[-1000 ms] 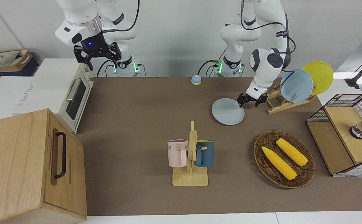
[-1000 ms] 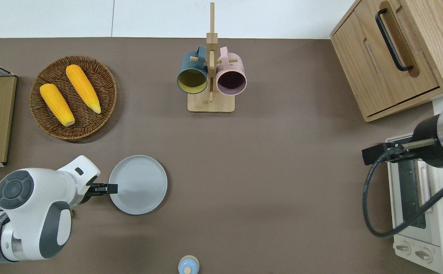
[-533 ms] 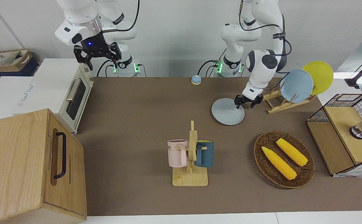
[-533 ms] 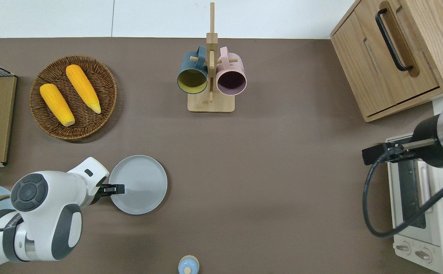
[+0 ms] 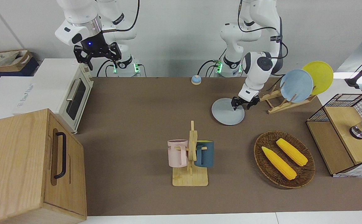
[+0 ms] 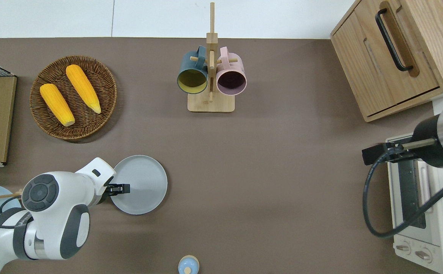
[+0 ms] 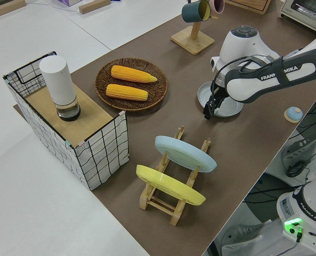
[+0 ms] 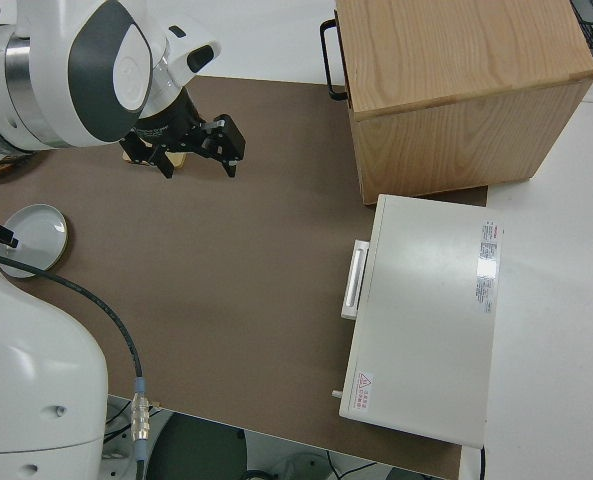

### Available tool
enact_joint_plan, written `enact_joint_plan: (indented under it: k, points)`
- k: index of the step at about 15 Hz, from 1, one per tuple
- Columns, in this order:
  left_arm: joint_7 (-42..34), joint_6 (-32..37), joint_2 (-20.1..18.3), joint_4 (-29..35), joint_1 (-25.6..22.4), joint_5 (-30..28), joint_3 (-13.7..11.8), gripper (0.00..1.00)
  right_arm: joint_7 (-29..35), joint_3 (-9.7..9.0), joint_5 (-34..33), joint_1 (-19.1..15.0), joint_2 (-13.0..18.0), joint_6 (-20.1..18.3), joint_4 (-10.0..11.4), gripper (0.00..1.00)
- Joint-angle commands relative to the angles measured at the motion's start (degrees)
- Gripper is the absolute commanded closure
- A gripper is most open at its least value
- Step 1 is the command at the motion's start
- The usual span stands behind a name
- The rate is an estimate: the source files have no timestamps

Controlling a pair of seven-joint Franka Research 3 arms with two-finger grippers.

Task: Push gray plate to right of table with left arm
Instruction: 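Lower the left gripper against the gray plate's rim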

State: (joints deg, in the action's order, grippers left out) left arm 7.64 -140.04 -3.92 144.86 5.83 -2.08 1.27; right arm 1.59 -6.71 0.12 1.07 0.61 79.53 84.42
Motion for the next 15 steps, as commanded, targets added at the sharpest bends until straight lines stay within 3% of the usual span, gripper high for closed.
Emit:
enact_joint_plan:
  k: [1, 3, 15]
  points:
    - [0.6, -1.5, -0.4, 1.1, 0.9, -0.7, -0.5, 0.78, 0.0, -0.85, 0.6, -1.2, 0.4, -0.7, -0.2, 0.017]
    - [0.6, -1.5, -0.4, 1.1, 0.9, -0.7, -0.6, 1.0, 0.1, -0.85, 0.6, -1.2, 0.4, -0.7, -0.2, 0.017]
    - [2.9, -1.3, -0.2, 1.1, 2.3, -0.7, -0.5, 1.0, 0.0, -0.85, 0.6, -1.2, 0.4, -0.7, -0.2, 0.017]
